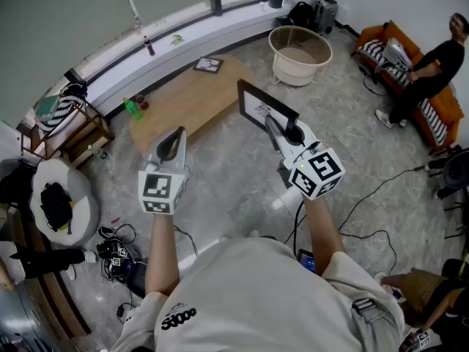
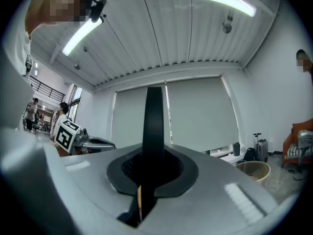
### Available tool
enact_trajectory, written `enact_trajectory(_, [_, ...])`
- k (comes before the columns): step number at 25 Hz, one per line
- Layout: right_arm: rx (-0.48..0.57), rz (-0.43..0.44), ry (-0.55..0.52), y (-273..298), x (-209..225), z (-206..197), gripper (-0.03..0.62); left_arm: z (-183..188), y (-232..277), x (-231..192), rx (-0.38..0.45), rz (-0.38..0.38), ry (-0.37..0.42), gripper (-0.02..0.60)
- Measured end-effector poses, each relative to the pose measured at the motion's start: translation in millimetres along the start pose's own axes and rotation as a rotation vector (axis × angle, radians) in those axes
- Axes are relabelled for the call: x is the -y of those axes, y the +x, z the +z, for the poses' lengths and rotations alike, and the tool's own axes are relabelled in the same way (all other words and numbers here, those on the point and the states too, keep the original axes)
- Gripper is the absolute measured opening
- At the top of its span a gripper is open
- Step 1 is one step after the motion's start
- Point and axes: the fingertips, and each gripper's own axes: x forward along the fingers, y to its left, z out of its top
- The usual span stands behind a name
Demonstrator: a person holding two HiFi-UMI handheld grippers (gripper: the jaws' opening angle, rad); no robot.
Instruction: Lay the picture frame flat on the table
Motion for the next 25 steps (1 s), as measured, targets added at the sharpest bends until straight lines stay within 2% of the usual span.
enact_trajectory(10, [-0.001, 0.043, -0.030, 0, 5, 0, 0.014, 1, 12, 13, 0.003, 0.001, -0.003, 0.008])
enact_trajectory(19, [-0.017, 0.064, -0.022, -10, 32, -4, 0.014, 6, 24, 30, -0.011, 0.034, 0.007, 0.008])
enact_trajectory(25, [-0.018, 0.063, -0.004, 10, 47, -14, 0.014, -5, 37, 21, -0.031, 0.037, -0.002, 0.008])
